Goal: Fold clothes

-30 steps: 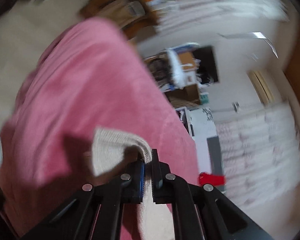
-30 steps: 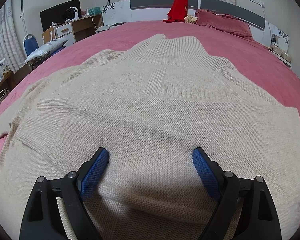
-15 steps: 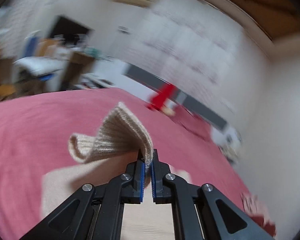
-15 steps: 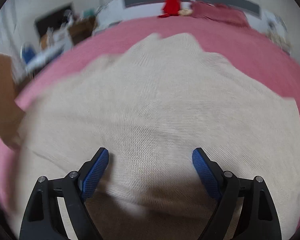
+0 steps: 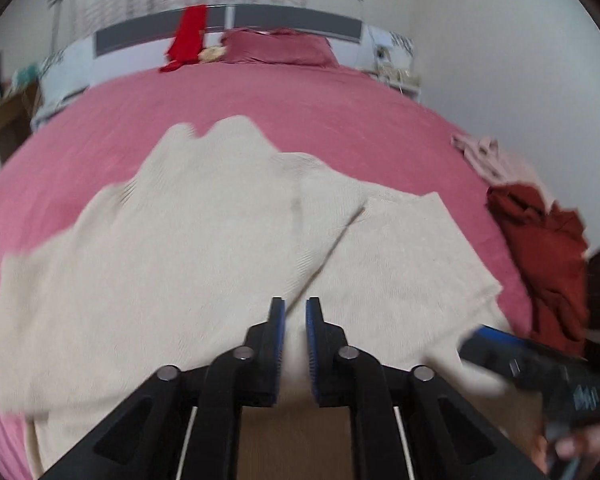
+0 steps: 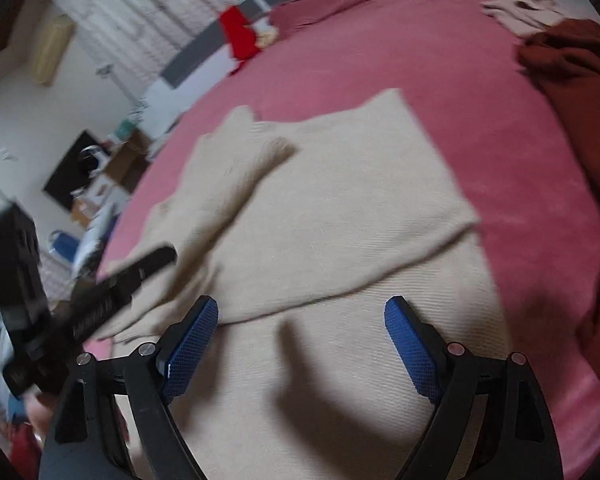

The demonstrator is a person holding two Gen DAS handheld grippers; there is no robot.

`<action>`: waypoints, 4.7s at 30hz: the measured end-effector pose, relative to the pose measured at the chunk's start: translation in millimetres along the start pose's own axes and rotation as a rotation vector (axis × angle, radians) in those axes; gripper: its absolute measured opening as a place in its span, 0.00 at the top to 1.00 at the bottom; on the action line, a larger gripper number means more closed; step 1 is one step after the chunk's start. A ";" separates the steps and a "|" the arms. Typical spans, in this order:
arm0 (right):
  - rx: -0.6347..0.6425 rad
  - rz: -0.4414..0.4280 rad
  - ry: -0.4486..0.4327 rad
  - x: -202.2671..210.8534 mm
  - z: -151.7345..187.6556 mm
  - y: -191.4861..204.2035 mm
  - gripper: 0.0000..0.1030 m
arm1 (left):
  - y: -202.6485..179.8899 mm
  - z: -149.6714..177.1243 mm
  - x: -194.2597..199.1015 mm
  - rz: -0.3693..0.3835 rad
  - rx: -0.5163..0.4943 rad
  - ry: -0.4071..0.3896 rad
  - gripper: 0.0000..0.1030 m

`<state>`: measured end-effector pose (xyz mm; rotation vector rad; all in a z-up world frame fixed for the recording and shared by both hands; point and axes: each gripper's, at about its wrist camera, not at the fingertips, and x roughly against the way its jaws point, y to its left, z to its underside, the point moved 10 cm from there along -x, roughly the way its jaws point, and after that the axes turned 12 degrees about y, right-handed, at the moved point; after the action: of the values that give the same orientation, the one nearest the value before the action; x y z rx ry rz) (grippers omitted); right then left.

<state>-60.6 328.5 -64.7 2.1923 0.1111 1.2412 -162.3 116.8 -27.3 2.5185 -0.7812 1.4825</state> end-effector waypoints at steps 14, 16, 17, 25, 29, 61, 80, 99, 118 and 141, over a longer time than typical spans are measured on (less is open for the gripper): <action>-0.023 -0.031 0.031 -58.1 -97.6 53.1 0.16 | 217.7 89.5 47.6 -0.262 0.473 -0.079 0.83; 0.010 0.077 0.028 -62.1 -105.8 60.8 0.15 | 224.3 89.6 40.4 -0.244 0.504 -0.064 0.83; 0.049 0.147 0.038 -67.1 -105.9 64.0 0.15 | 229.4 91.0 41.1 -0.233 0.528 -0.076 0.83; 0.112 0.394 0.032 -68.6 -81.4 53.6 0.21 | 244.0 98.2 76.0 -0.176 0.634 -0.215 0.83; -0.109 0.353 -0.003 -37.5 -66.8 13.2 0.21 | 265.4 109.8 98.3 -0.182 0.728 -0.295 0.83; -0.132 0.062 -0.034 -42.4 -103.6 -2.3 0.84 | 257.9 126.6 79.9 -0.153 0.740 -0.188 0.83; 0.046 0.231 -0.220 -13.4 -16.5 16.3 0.24 | 193.0 92.7 50.5 -0.390 0.229 -0.024 0.83; 0.171 0.112 -0.092 -70.4 -45.7 45.4 0.22 | 272.9 146.7 75.4 -0.254 0.785 -0.139 0.90; 0.187 0.051 -0.135 -77.5 -51.1 51.5 0.17 | 238.5 69.0 37.9 -0.084 0.592 -0.146 0.94; 0.196 0.058 -0.135 -80.7 -51.9 54.4 0.16 | 209.0 14.8 47.1 -0.206 0.397 -0.220 0.83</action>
<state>-158.9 279.9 -76.2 2.4578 0.1187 1.1507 -233.9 -85.6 -27.7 2.9795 -0.2511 1.4244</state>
